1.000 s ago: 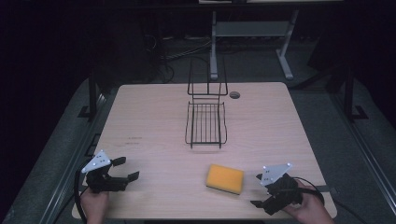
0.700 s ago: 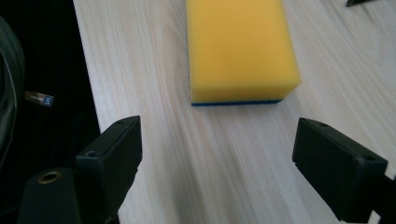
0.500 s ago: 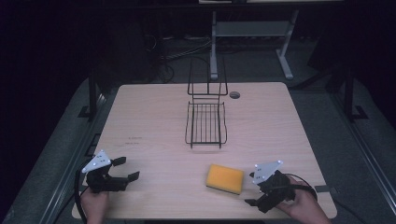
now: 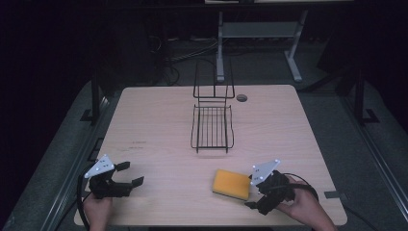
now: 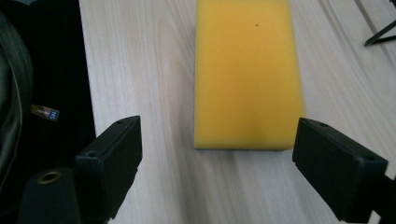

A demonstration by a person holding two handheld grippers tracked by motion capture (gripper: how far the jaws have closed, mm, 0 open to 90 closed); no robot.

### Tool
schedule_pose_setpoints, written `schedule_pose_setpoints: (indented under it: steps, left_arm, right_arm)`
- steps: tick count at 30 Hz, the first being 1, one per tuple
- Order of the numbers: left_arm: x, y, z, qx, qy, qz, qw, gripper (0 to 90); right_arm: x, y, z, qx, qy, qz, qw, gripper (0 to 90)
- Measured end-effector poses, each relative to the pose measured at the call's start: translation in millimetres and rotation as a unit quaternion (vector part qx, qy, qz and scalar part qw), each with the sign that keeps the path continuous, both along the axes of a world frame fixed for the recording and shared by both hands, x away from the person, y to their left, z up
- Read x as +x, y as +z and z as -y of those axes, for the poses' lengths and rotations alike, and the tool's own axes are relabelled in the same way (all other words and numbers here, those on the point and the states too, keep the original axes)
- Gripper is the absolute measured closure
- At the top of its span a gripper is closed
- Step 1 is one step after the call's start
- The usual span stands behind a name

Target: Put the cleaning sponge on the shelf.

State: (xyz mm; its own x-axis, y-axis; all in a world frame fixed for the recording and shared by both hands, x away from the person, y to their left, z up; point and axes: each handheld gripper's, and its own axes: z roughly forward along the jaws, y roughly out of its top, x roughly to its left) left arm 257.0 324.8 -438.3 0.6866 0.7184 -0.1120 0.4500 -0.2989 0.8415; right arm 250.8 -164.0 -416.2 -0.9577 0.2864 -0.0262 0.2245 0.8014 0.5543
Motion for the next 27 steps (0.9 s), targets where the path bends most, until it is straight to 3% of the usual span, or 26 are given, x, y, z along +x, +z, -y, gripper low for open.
schedule_pose_setpoints:
  steps: [27]
  left_arm:
    - [0.0,0.3,-0.2,-0.002,0.0,0.001,1.0,14.1]
  right_arm:
    - [27.8,2.6,-30.0,-0.005,0.014,-0.018,0.9997,14.7]
